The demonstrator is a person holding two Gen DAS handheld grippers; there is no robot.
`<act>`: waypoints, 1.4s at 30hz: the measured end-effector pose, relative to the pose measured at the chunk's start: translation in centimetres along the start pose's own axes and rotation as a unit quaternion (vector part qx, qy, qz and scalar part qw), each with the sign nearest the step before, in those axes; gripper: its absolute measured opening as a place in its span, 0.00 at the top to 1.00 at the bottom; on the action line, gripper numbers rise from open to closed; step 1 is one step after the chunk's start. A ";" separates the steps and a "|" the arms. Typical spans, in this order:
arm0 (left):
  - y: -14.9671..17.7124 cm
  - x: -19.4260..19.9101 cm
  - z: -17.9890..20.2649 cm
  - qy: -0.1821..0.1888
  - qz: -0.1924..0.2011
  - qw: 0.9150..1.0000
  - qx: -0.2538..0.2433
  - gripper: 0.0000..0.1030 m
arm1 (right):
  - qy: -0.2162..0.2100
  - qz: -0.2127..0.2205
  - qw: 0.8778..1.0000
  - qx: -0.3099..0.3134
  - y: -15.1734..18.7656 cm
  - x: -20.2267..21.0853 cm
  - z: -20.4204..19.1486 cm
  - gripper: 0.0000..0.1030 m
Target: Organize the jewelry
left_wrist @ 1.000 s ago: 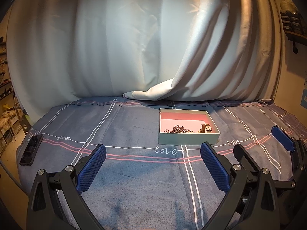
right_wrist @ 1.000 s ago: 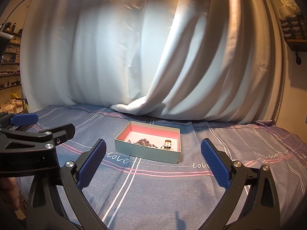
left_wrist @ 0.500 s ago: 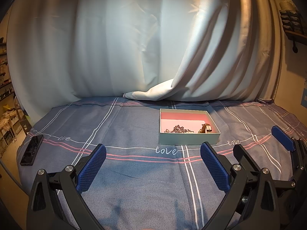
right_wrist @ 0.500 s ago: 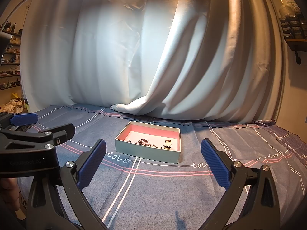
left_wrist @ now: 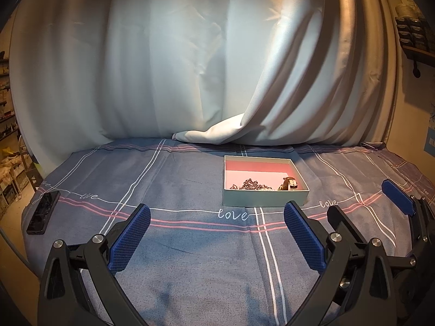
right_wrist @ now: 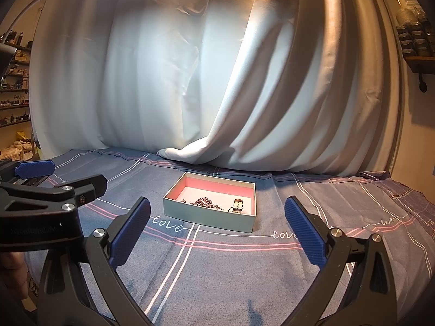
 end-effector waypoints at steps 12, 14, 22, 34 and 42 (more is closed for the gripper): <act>-0.1 -0.2 -0.1 0.000 -0.005 1.000 0.001 0.06 | -0.001 -0.001 1.000 0.001 -0.1 0.0 -0.1 0.05; 0.0 -0.1 -0.1 0.001 -0.005 1.000 0.002 0.06 | -0.001 -0.001 1.000 0.001 -0.1 0.0 -0.1 0.05; 0.0 -0.2 -0.1 0.009 -0.003 1.000 0.000 0.06 | -0.003 -0.003 1.000 0.002 -0.1 -0.2 -0.2 0.05; 0.0 -0.4 0.1 0.013 -0.007 1.000 0.001 0.06 | -0.002 -0.003 1.000 0.004 -0.1 -0.1 -0.3 0.05; 0.0 -0.1 0.1 0.003 -0.005 1.000 -0.001 0.06 | -0.003 -0.004 1.000 0.003 0.0 -0.1 -0.3 0.05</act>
Point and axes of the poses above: each gripper's, at about its wrist camera, not at the fingertips, and x roughly against the way its jaws point, z to its right, y to its underside, the point moved 1 cm from there along -x, roughly the way its jaws point, and after that the axes turned 15 degrees about -x, right-handed, at the moved point
